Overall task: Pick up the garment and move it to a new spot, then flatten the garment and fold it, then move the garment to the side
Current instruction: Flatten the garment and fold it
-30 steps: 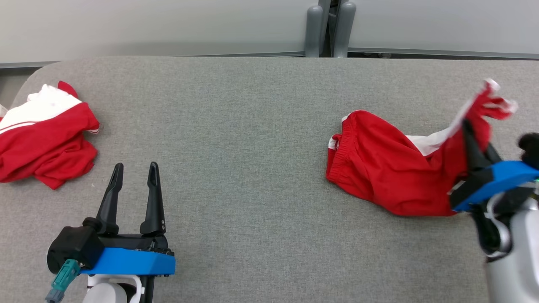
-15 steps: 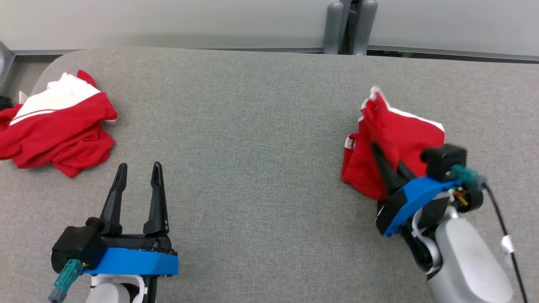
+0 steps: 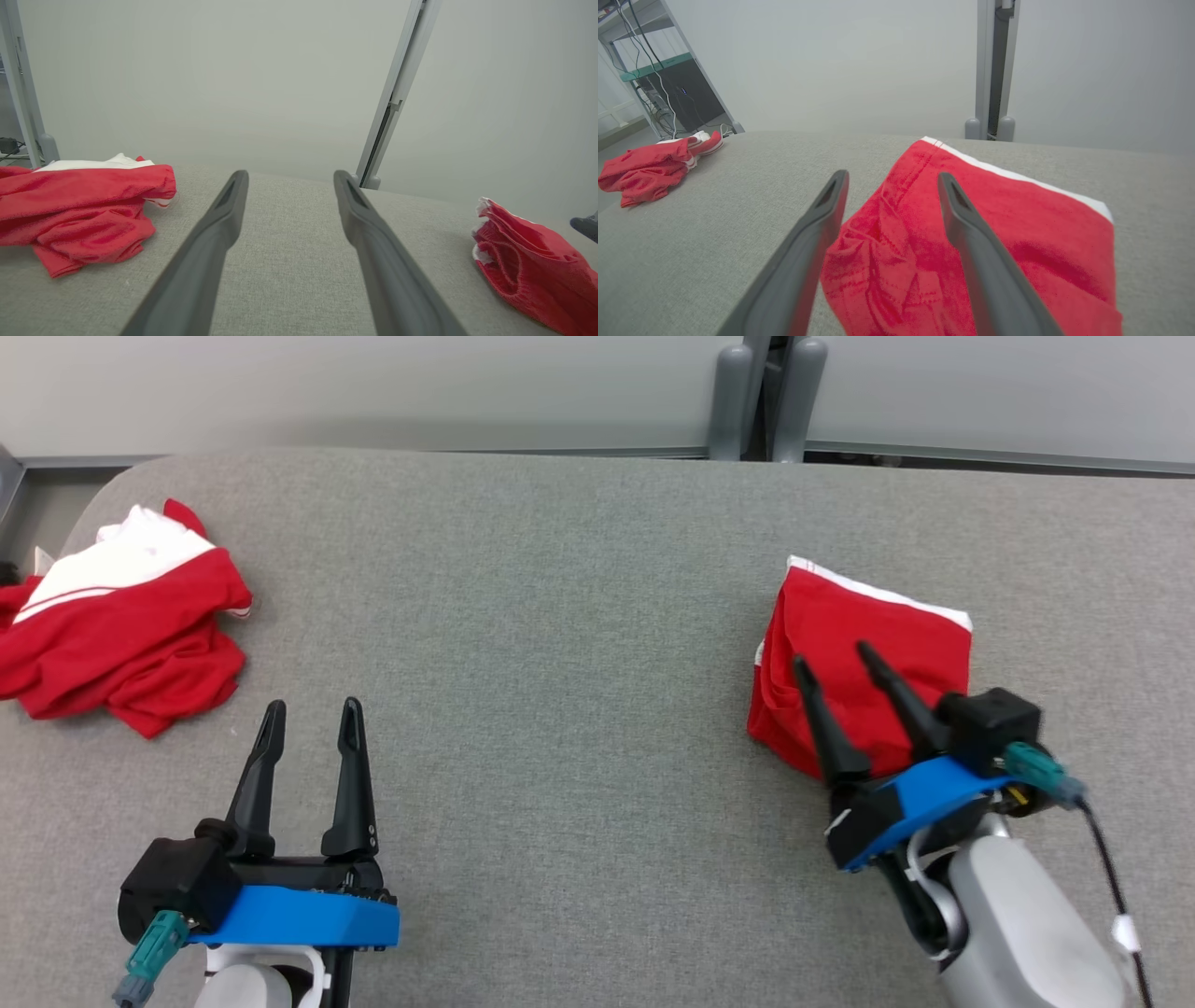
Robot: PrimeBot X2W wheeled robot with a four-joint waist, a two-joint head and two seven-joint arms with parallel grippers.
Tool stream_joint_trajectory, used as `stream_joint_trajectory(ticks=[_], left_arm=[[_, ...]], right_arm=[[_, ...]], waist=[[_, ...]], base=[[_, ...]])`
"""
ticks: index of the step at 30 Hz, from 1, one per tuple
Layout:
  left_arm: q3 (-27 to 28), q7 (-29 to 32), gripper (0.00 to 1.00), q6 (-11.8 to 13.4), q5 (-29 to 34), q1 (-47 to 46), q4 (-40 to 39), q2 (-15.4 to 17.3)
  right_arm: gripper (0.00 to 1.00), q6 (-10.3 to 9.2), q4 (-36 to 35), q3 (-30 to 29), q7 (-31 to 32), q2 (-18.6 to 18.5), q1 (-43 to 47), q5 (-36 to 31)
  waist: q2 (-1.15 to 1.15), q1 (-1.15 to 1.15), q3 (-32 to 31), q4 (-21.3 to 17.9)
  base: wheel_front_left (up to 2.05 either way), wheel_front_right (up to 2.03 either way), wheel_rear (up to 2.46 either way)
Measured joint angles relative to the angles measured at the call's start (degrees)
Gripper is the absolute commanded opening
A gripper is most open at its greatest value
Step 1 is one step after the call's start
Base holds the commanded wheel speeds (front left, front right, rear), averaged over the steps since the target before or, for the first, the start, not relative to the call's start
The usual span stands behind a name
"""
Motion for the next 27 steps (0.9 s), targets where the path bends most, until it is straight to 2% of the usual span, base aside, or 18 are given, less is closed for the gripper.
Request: stream_joint_trajectory(ticks=[5, 13, 14, 15, 16, 21, 27], left_arm=[[-0.12, 0.01, 1.0, 0.05, 0.09, 0.08, 0.22, -0.01], [0.0, 0.0, 1.0, -0.01, 0.65, 1.25, 0.52, -0.01], [0.04, 0.01, 1.0, -0.01, 0.66, 1.32, 0.55, 0.0], [0.02, 0.0, 1.0, -0.03, 0.67, 1.4, 0.56, -0.01], [0.01, 0.0, 1.0, -0.08, 0.68, 1.42, 0.56, -0.01], [-0.14, 0.01, 1.0, -0.45, 0.88, 1.43, 0.6, 0.0], [-0.43, 0.01, 1.0, -0.59, 1.05, 0.86, 0.76, 0.0]], right_arm=[[1.0, 0.0, -2.64, -3.64, -4.25, -1.88, 1.47, -0.15], [1.0, 0.0, -7.4, -13.78, -7.0, -3.19, 6.62, -3.82], [0.93, 0.0, -7.67, -14.97, -6.98, -3.12, 7.41, -4.31], [0.27, 0.0, -7.78, -15.82, -6.59, -2.99, 8.19, -4.68], [0.0, 0.0, -7.98, -16.62, -6.23, -2.63, 8.84, -4.94], [0.0, 0.0, -8.42, -17.84, -3.79, -1.78, 9.83, -6.38], [0.0, 0.0, -4.92, -16.29, -1.93, -1.29, 7.96, -8.0]], waist=[[0.0, 0.0, -1.17, -1.11], [0.0, 0.0, -3.26, -2.87], [0.0, 0.0, -3.44, -3.02], [0.0, 0.0, -3.58, -3.15], [0.0, 0.0, -3.66, -3.22], [0.0, 0.0, -3.38, -3.09], [0.0, 0.0, -2.39, -2.05]], base=[[0.0, 0.0, 0.0], [0.0, 0.0, 0.0], [0.0, 0.0, 0.0], [0.0, 0.0, 0.0], [0.0, 0.0, 0.0], [0.0, 0.0, 0.0], [0.0, 0.0, 0.0]])
